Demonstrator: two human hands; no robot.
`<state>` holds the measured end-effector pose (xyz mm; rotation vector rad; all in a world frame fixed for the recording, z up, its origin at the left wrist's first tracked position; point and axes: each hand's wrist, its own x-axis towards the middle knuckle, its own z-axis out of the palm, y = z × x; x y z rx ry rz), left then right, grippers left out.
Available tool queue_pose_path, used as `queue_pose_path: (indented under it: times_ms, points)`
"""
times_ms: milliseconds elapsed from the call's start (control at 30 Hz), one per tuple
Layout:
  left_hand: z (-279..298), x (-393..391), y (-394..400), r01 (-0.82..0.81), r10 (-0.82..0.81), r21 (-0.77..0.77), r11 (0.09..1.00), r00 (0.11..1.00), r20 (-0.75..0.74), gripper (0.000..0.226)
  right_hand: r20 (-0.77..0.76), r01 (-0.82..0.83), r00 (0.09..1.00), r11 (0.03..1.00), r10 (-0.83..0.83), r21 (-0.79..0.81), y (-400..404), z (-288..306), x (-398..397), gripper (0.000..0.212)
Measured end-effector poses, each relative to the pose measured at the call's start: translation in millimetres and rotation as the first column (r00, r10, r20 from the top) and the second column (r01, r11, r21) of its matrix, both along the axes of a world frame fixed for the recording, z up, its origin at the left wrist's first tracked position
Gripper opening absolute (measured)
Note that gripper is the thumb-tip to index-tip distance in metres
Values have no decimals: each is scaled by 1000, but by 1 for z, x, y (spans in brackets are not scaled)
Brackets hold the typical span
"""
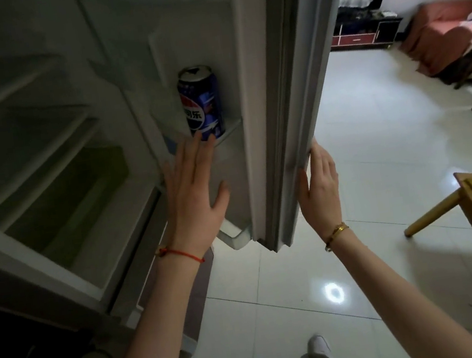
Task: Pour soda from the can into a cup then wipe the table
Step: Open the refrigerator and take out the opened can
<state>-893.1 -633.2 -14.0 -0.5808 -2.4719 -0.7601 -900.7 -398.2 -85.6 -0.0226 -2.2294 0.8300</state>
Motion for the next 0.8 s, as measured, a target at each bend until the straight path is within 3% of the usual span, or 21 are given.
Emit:
queue_pose_path:
  times_ms: [300,567,800]
  points:
    - [0,-36,75,-29,30,-9,1000,1000,4,75,13,-45,999,999,45,13,76,7,-65,50]
    - [3,-75,141,-163,162,-78,983,987,-26,74,146,-193,967,976,207,-106,137,17,-129,64]
    - [2,-108,188,-239,239,-84,967,971,-14,82,233,-289,908,924,348,-252,175,31,-186,62]
